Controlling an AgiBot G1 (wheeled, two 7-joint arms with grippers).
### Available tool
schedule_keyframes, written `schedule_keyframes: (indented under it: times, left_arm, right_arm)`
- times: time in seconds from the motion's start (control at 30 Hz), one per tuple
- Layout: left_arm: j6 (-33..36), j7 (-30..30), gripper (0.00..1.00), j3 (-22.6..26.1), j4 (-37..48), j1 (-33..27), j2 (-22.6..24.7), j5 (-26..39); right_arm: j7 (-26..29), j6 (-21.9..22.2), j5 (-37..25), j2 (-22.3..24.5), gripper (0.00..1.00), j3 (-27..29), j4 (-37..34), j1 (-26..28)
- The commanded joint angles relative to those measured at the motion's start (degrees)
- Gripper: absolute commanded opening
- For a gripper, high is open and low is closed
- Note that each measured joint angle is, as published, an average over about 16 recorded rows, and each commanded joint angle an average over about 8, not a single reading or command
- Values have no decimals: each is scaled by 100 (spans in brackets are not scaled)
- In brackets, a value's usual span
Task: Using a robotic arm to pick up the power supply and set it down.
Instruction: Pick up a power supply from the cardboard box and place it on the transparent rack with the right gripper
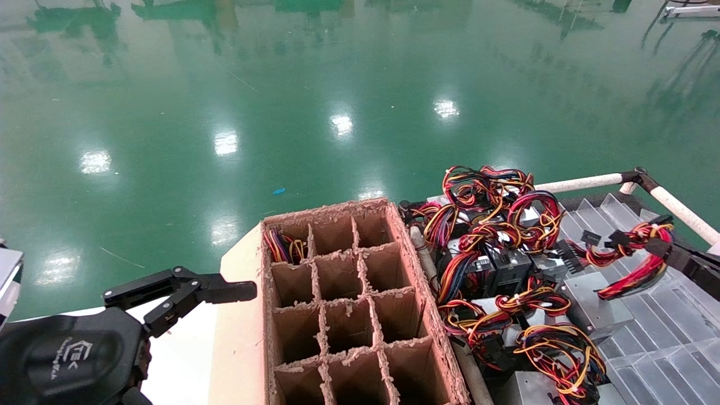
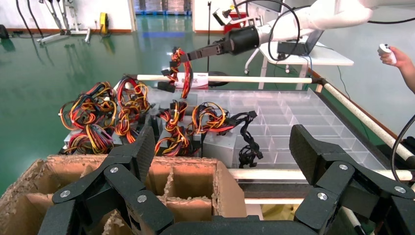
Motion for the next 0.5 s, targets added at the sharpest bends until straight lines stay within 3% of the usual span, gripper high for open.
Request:
schedule_keyframes:
  times: [0.03, 0.5]
  left_arm:
    - [0, 0, 100, 0, 0, 0, 0, 0]
    - [0, 0, 100, 1, 0, 0, 0, -1]
  right_arm:
    - [6, -9, 103, 14, 0, 71, -9, -141]
    - [-51, 215, 346, -61, 0, 238, 51, -473]
